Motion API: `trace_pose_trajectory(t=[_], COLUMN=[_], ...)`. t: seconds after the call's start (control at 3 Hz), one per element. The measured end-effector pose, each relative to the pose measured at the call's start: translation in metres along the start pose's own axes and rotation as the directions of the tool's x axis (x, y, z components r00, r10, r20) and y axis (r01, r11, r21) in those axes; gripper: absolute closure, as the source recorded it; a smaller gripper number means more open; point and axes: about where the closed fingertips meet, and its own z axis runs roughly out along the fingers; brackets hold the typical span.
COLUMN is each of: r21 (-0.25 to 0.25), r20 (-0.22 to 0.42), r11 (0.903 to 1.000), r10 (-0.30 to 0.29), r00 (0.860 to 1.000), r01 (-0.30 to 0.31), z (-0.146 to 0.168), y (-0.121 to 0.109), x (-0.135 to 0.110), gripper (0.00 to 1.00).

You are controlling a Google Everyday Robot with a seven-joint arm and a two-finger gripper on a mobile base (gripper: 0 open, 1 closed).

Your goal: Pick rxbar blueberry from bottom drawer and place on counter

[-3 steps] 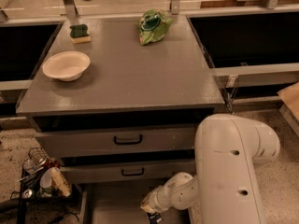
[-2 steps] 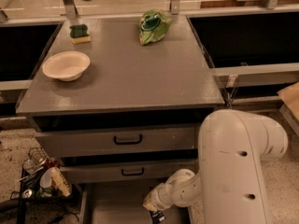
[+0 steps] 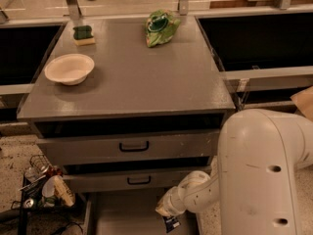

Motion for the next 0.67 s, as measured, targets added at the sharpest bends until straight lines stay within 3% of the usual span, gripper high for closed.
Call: trace_pose_trajectory(t=[0.67], r21=[0.084], r20=[-0.044], r11=[0.9964], r10=[0.009], r00=[0.999], r01=[-0.005], z=[-0.057], y=[-0.017], x=[-0.003], gripper=[1.00])
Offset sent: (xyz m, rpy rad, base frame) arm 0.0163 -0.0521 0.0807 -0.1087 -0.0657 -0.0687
